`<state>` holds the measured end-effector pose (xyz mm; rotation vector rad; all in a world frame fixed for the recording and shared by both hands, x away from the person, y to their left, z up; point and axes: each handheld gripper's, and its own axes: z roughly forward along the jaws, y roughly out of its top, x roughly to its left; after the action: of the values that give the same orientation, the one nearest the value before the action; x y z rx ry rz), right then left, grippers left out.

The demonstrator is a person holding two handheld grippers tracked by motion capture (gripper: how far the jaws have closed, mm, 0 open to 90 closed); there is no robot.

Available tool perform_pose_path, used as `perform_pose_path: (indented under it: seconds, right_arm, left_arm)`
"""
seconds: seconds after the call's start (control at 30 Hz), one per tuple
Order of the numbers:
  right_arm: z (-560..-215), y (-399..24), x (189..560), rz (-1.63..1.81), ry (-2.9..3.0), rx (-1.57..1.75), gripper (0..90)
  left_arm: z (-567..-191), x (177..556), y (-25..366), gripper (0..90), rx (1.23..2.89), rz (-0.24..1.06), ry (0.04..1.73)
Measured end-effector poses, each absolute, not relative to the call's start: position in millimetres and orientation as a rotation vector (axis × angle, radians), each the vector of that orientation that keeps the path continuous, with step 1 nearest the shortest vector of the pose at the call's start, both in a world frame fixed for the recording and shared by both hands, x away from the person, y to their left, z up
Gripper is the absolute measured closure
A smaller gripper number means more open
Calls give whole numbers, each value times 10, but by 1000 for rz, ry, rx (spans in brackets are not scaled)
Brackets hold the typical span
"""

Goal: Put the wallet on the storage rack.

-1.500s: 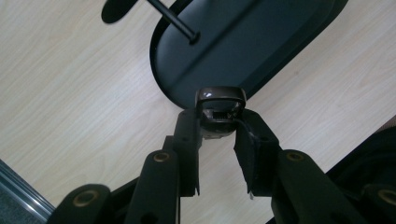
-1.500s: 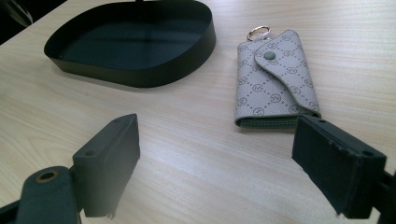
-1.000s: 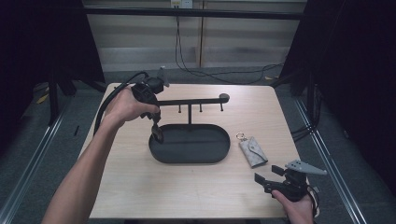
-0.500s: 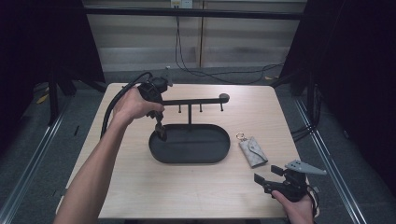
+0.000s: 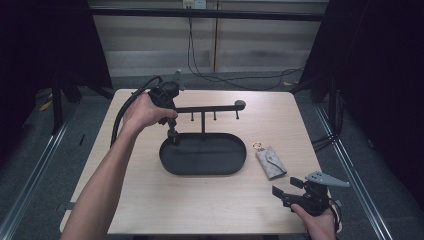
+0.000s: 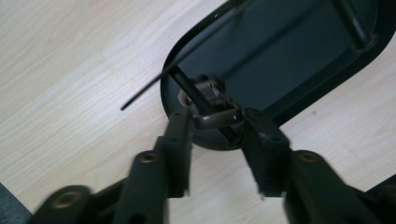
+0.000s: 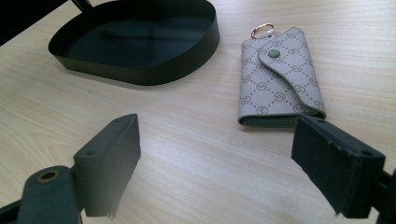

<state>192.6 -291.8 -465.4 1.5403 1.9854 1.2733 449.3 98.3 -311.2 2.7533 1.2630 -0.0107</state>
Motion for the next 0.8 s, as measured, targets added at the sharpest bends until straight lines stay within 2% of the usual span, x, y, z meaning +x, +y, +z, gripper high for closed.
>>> perform_pose_path:
  seconds: [0.1, 0.13, 0.17, 0.3, 0.43, 0.57, 0.8]
  right_arm:
    - [-4656, -2918, 1930, 1277, 1988, 1544, 153]
    - [-4656, -2918, 1930, 1277, 1988, 1544, 153]
    - [-4656, -2918, 1931, 1278, 1990, 1545, 153]
    - [-4660, -2921, 1934, 1276, 1991, 1542, 153]
    - [-4660, -2924, 1933, 1276, 1988, 1544, 153]
    - [-4663, -2925, 1937, 1276, 1985, 1547, 153]
    - [-4665, -2923, 1940, 1270, 1987, 1550, 153]
  left_arm:
    - [-3118, 4496, 984, 487, 2740, -16, 1270]
    - [-3123, 4496, 985, 487, 2728, -33, 1275]
    - [-3125, 4500, 988, 441, 2725, -41, 1274]
    - [-3115, 4499, 1009, 372, 2719, -42, 1254]
    - [-3104, 4484, 1063, 334, 2678, -49, 1240]
    - [-3101, 4456, 1133, 244, 2641, -44, 1227]
    - [-3132, 4372, 1230, 195, 2596, -33, 1205]
